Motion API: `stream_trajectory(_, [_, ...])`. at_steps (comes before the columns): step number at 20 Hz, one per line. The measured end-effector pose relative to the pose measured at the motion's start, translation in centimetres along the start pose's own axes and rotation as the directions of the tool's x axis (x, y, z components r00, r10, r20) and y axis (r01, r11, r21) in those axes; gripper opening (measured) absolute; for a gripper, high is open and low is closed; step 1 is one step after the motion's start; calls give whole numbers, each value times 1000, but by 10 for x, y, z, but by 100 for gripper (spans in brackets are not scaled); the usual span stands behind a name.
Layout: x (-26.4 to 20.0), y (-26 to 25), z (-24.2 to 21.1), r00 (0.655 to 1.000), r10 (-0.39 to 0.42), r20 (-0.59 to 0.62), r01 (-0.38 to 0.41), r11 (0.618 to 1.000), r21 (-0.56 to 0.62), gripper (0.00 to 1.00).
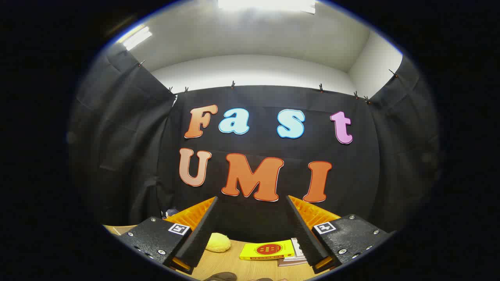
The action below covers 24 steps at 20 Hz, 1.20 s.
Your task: Open the storage box then place both shoes into the box .Put the left shoe in first, then the right shoe, with the right side of both shoes facing outward in a uniform manner.
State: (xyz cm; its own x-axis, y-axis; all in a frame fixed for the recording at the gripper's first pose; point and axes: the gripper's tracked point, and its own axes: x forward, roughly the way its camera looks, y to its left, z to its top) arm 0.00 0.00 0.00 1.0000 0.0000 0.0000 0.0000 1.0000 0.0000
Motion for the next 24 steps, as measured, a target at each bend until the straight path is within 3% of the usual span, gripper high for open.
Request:
stream_trajectory(16, [-1,13,-12,1000,14,-20,-14,1000,-4,99])
stream_trajectory(20, [-3,29,-31,995,69,-78,-66,997,44,99])
stream_trajectory(24, [-3,60,-67,966,194,-173,-164,971,175,99])
